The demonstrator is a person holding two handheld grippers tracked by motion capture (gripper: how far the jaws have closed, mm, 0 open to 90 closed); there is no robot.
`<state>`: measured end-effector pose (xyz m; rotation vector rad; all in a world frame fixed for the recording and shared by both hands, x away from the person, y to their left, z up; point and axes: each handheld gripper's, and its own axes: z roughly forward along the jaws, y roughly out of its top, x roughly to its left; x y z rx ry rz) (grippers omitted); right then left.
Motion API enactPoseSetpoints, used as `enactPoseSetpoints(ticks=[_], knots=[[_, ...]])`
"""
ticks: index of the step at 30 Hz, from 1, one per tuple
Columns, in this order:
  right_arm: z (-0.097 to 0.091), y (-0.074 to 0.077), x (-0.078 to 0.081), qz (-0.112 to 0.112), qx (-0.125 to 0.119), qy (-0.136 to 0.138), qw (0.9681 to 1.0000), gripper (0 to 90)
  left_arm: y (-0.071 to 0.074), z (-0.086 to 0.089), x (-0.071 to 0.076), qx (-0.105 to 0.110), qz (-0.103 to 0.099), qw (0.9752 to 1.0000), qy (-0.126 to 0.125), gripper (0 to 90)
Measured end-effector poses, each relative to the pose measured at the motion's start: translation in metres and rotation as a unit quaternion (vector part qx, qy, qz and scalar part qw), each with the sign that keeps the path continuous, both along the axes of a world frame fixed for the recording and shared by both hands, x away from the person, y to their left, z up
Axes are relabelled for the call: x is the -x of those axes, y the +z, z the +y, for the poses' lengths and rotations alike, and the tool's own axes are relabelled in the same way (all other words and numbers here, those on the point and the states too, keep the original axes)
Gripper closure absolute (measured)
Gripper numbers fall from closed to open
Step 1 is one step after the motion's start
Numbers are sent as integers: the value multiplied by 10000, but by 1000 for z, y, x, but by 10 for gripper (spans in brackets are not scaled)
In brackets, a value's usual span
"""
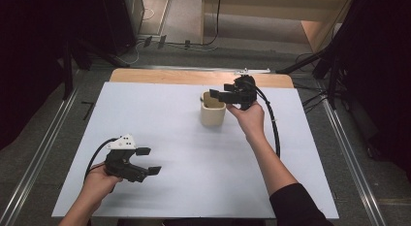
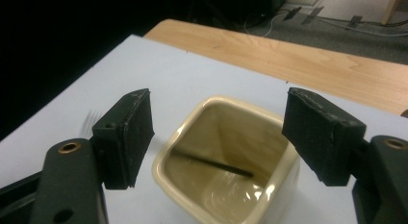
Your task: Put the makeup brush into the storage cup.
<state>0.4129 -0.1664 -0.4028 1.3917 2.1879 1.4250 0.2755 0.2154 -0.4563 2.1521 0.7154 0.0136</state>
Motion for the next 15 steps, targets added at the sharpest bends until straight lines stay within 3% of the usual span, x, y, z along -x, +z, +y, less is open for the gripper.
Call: enactPoseSetpoints(ticks=[5,15], knots=[[1,-1,10,16,256,175,9995,265,0,0,0,-40,8,10000,13,172],[-1,2,28,86,350,427,9984,258,0,0,0,-40,8,10000,20,173]])
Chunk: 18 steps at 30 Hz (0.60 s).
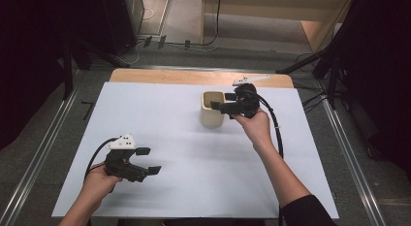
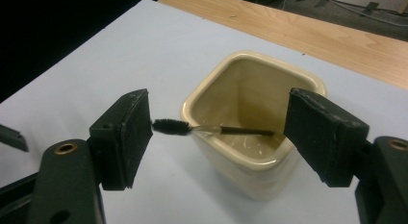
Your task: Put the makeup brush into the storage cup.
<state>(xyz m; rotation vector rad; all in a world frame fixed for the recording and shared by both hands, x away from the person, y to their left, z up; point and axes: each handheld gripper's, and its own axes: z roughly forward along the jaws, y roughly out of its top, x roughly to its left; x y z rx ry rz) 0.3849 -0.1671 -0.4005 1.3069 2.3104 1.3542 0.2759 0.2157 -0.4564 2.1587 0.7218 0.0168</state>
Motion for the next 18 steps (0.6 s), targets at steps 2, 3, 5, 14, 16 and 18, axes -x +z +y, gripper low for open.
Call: enactPoseSetpoints(ticks=[2,3,5,14,16,18], knots=[[0,1,4,-8,-4,27,10000,256,0,0,0,2,4,10000,-5,172],[0,1,6,1,-1,55,10000,255,0,0,0,4,0,10000,-1,173],[-2,0,10,6,19,101,9999,256,0,0,0,1,2,10000,1,172],[-6,-6,23,125,91,232,9996,255,0,0,0,5,4,10000,8,172],[-7,-8,25,132,161,282,9994,256,0,0,0,1,2,10000,5,172],[-7,-10,28,128,198,282,9993,257,0,0,0,5,2,10000,6,172]])
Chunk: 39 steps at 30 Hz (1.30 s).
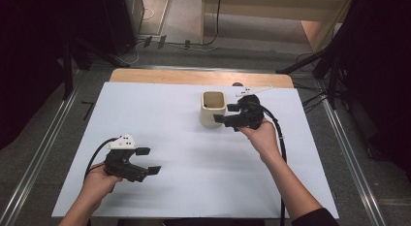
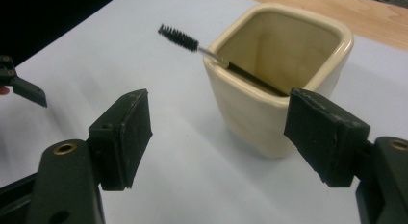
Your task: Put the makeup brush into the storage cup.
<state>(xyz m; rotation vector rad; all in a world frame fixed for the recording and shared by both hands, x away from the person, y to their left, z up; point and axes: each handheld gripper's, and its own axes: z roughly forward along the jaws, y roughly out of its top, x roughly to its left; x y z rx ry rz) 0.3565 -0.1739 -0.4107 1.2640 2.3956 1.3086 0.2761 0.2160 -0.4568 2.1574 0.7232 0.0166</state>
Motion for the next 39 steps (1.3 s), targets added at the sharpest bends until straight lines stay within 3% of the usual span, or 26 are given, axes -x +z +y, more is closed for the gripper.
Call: enactPoseSetpoints(ticks=[12,27,39], knots=[[0,-12,18,117,-1,218,9997,258,-1,0,0,3,9,10000,-1,172],[5,-26,39,53,-22,487,9988,241,0,1,-1,7,3,10000,13,172],[-3,-35,55,44,0,560,9984,218,0,1,-1,5,5,10000,-6,172]])
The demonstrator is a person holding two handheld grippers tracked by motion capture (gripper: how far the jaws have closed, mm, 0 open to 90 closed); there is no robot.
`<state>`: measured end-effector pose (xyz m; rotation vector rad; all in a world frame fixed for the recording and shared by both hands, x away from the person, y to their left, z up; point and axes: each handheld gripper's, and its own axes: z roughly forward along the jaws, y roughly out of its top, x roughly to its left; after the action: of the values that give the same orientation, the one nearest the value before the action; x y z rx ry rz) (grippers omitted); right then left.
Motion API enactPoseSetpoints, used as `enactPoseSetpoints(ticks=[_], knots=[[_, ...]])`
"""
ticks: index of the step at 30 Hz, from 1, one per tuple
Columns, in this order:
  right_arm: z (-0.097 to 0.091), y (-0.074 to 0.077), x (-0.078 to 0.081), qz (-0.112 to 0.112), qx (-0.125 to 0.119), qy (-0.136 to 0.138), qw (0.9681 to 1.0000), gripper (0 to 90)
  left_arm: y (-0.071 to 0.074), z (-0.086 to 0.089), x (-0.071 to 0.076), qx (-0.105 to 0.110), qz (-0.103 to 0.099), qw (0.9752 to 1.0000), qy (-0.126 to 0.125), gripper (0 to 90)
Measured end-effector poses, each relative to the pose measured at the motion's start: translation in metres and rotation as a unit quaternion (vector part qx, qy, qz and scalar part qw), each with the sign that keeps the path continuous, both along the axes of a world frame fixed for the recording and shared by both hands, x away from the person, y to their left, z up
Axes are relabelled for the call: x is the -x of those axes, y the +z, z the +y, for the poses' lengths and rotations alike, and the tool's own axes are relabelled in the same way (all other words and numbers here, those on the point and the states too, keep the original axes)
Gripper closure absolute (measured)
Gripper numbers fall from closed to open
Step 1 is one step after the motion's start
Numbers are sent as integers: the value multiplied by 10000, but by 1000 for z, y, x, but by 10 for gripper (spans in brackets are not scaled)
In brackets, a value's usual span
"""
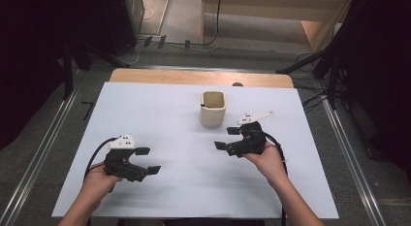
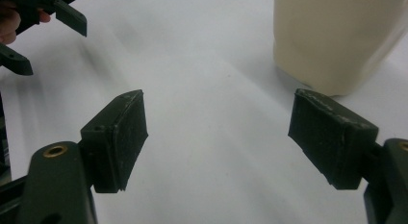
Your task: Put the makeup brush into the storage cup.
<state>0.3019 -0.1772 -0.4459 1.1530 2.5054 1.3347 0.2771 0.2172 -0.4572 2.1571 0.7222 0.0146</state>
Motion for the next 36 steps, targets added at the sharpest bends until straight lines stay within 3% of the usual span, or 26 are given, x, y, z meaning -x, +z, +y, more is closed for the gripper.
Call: enactPoseSetpoints(ticks=[36], knots=[[-27,-20,42,68,194,87,9998,206,-1,0,0,-41,2,10000,-45,173]])
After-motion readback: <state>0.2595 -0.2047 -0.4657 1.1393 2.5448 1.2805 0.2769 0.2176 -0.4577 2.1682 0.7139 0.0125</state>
